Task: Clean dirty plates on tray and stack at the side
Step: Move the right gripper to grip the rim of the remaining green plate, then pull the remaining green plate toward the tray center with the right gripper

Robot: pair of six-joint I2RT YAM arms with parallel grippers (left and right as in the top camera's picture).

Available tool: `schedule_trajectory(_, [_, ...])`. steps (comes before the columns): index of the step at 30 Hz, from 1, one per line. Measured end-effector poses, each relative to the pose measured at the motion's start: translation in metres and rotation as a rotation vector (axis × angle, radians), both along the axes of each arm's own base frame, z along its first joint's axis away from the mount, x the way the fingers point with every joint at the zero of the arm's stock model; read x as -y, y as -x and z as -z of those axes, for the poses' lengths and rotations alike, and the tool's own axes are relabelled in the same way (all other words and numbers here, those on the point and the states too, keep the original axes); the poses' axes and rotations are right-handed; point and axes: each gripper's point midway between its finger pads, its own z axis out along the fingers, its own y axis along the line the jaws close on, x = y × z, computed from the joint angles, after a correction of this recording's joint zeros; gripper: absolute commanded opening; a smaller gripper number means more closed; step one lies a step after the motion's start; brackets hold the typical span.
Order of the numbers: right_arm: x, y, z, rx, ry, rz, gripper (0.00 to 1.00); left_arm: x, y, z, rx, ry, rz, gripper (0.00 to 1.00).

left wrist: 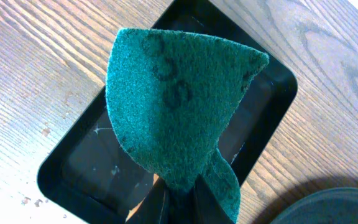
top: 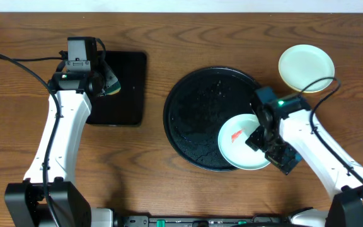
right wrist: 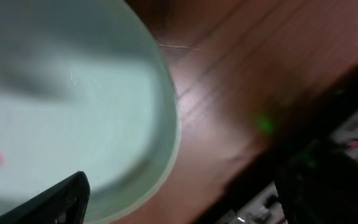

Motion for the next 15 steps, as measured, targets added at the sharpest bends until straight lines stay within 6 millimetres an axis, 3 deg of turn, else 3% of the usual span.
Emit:
schedule_trajectory(9, [-0.001, -0.013, 0.030, 0.091, -0.011, 0.058, 0.76, 0.000, 0.000, 0.000, 0.000, 0.000, 0.000, 0.08])
schedule_trajectory(15, [0.007, -0.019, 0.042, 0.126, -0.016, 0.098, 0.73, 0.000, 0.000, 0.000, 0.000, 0.000, 0.000, 0.08])
